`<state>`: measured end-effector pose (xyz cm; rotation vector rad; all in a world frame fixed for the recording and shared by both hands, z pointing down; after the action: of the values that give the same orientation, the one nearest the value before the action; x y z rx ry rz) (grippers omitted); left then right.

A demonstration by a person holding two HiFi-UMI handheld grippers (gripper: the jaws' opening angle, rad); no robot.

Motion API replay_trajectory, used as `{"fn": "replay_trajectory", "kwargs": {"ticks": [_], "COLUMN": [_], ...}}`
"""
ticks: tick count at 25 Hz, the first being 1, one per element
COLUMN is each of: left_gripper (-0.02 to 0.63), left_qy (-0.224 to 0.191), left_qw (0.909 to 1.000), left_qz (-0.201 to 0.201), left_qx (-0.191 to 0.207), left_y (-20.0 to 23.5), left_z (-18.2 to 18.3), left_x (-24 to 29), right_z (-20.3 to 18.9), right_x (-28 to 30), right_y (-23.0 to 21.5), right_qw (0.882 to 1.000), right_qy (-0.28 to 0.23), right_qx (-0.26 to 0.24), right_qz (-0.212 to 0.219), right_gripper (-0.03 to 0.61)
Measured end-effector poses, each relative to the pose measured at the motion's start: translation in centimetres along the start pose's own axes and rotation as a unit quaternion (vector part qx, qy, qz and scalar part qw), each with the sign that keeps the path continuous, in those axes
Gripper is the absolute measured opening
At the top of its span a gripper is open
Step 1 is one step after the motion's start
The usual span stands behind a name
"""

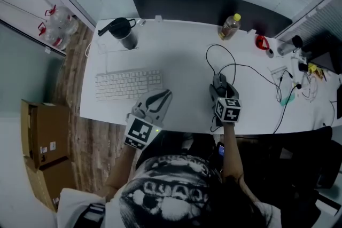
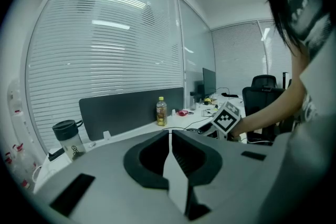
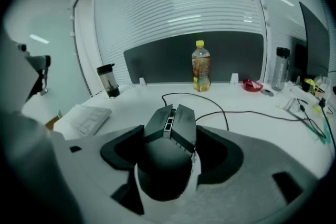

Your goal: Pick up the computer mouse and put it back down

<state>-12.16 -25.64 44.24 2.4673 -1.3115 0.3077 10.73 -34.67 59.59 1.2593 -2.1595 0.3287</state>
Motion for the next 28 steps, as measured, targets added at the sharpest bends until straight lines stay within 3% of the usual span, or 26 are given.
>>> {"fn": "replay_trajectory", "kwargs": {"ticks": [7,14,21,28], "left_gripper": [0.015,0.015,0.015,0.015], "left_qy": [-0.001,-0.002,-0.021,-0.034], "left_qw": [0.9999,1.0,0.9996,0.9992], "left_qz": [-0.013,0.004,0.001,0.016], "left_qx": [0.011,-0.008,-0.018,-0.013], "left_y": [-5.5,-10.0,-16.6,-21.5], "left_z": [0.1,1.0,2.5,2.8], "left_x": [3.0,6.4,10.7,13.4], "right_z": [1.9,2.2,-1.0,-6.6], "right_x": [-8.2,-15.0,-16.9,-15.8], "right_y": [-3.0,-7.9,-13.5,-18.1], "right_qw": [0.997,0.994,0.993,0.994], "right_qy": [-0.073,-0.09,-0.089,-0.051], "right_qx": [-0.021,-0.048,-0.054,-0.069], "right_qz": [0.033,0.046,0.057,0.073], "right_gripper": [0.304,0.304,0.304,0.304]}}
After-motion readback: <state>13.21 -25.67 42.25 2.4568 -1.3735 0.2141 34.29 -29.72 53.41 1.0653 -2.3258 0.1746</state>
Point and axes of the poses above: the fingertips, and each gripper's own axes: x forward along the fingers, y to its left, z out of its top, the point moved 4 cm from there along -x, backward along the fingers, and after that the axes turned 15 degrees about -x, right-handed, at the moved point
